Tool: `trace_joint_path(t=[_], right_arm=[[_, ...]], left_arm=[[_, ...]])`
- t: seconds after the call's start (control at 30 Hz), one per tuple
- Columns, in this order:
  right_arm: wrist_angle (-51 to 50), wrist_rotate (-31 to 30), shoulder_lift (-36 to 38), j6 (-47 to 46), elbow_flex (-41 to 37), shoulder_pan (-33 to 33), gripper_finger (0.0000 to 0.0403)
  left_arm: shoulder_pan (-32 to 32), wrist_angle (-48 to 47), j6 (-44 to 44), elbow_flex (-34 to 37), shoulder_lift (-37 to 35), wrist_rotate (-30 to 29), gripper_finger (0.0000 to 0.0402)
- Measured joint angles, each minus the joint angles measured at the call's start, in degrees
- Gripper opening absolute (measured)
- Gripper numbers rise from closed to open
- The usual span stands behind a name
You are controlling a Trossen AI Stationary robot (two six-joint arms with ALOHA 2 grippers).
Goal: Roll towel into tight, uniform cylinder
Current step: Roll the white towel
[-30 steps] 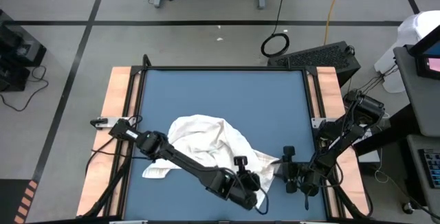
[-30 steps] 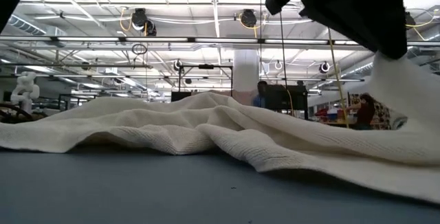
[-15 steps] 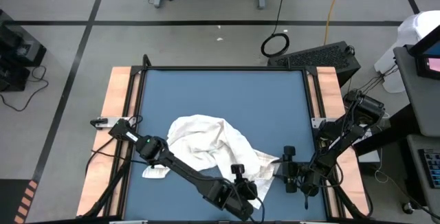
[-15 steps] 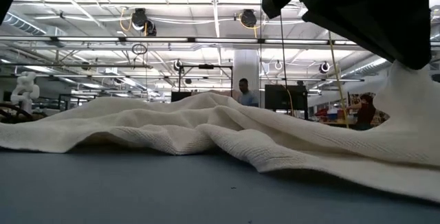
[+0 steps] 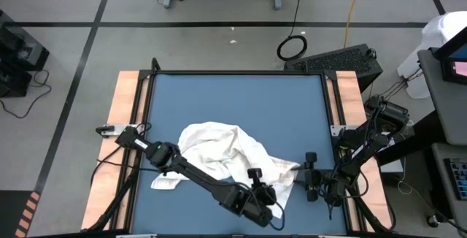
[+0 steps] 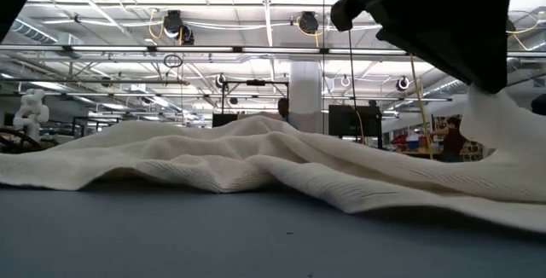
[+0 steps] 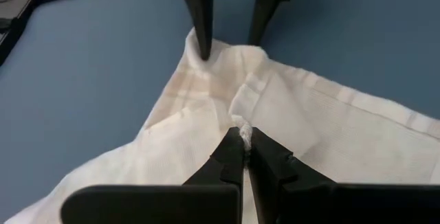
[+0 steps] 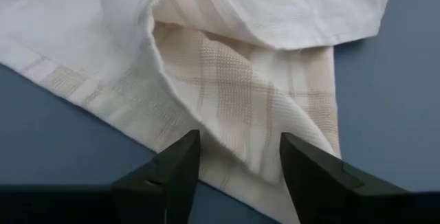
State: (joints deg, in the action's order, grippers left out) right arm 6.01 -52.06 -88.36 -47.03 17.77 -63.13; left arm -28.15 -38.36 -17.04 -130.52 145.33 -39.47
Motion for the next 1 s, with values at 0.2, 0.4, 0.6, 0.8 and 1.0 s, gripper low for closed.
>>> trace_joint_path(t=[0.2, 0.4, 0.6, 0.8, 1.0], right_arm=[[0.05, 0.09, 0.00, -0.20, -0.43, 0.14, 0.0187], [2.32, 2.64, 0.03, -0.50, -0.45, 0.20, 0.0187], [3.27, 3.99, 0.02, -2.01, -0.45, 0.17, 0.0192], [3.59, 6.41, 0.07, -4.34, -0.41, -0.04, 0.0186], [3.45, 6.71, 0.04, -3.89, -0.38, -0.74, 0.0184]], left_arm=[[0.88, -0.08, 0.85, -0.02, 1.29, 1.22, 0.0013], [0.58, -0.11, 0.90, -0.02, 1.34, 1.63, 0.0014], [-0.04, -2.53, 0.87, -0.02, 1.34, 1.69, 0.0015], [-0.28, -2.29, -1.54, -0.02, 1.37, 1.72, 0.0015], [-0.78, -2.35, -2.20, -0.02, 1.37, 1.72, 0.0015]])
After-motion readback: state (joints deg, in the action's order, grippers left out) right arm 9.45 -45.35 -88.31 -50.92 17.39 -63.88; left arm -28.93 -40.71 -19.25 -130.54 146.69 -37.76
